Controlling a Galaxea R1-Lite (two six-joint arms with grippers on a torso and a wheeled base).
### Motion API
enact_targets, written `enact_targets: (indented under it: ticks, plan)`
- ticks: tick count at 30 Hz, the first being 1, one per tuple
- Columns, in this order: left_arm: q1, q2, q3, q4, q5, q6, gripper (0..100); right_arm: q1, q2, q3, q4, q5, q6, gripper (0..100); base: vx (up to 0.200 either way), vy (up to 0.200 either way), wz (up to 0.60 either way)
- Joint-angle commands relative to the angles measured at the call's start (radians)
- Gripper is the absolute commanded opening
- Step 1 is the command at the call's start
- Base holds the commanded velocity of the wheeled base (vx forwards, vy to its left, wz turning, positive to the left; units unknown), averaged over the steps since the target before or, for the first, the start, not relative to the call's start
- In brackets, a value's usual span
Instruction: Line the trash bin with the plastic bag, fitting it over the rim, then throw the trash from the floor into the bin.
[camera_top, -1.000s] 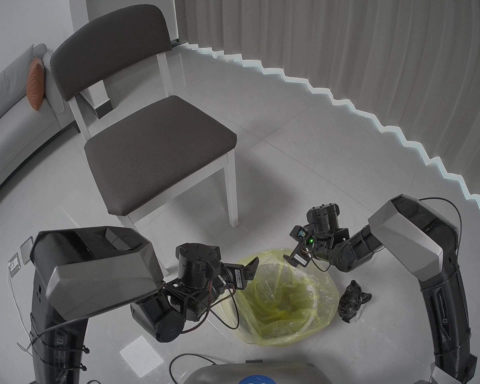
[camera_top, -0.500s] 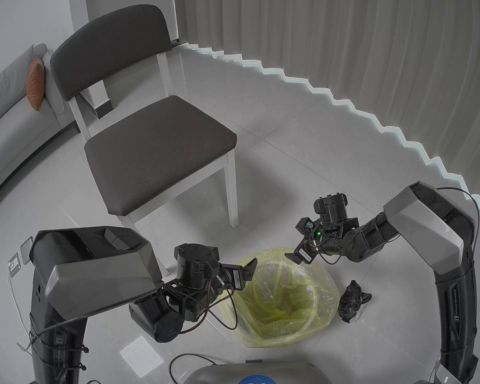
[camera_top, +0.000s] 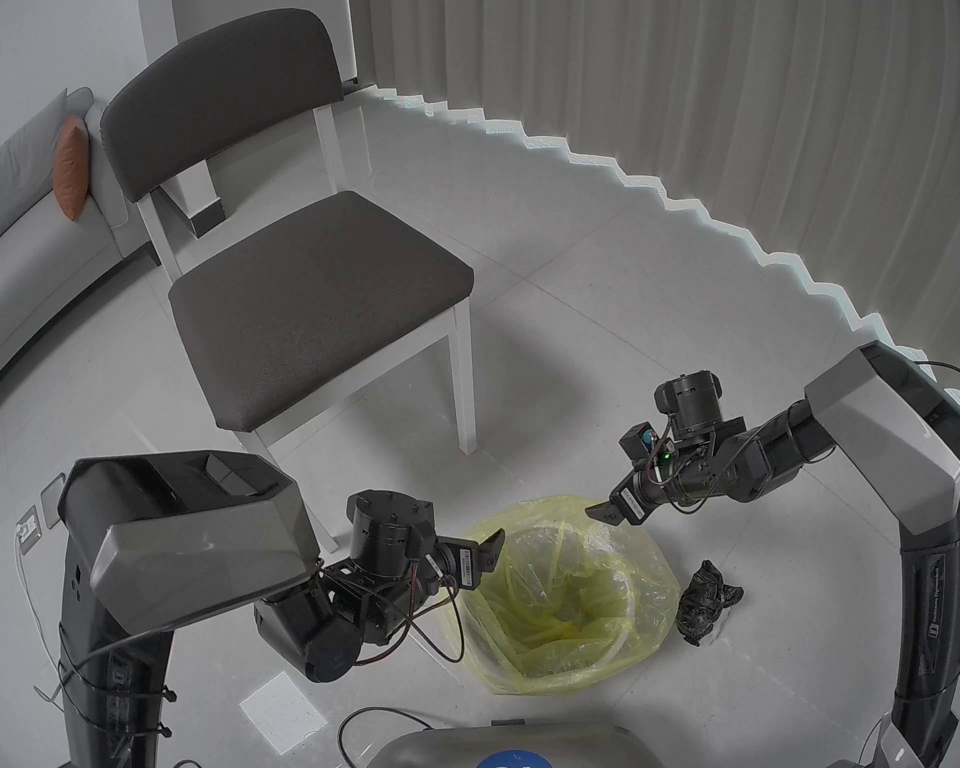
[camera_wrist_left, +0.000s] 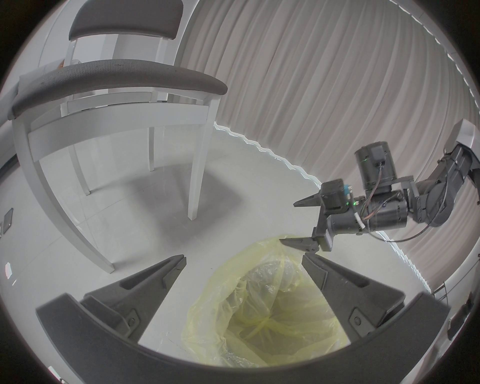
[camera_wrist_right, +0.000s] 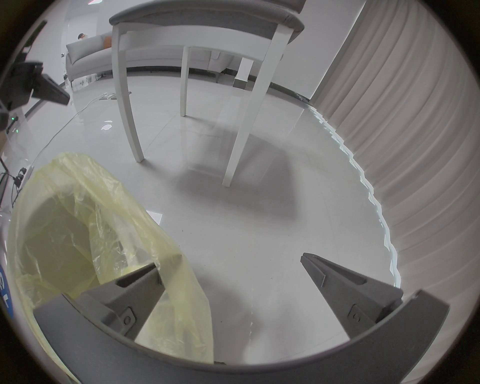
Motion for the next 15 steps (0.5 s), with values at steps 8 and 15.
enact_targets:
  ticks: [8, 15]
  plan:
    - [0.02, 0.01, -0.086, 0.221, 0.007, 0.055, 100, -0.084, -0.145, 0.203, -0.006, -0.077, -0.013, 100, 0.0, 0.0, 0.0]
    - [0.023, 0.005, -0.13, 0.277, 0.033, 0.057, 100, -0.085, -0.08, 0.223, -0.108, -0.119, -0.03, 100, 0.0, 0.0, 0.0]
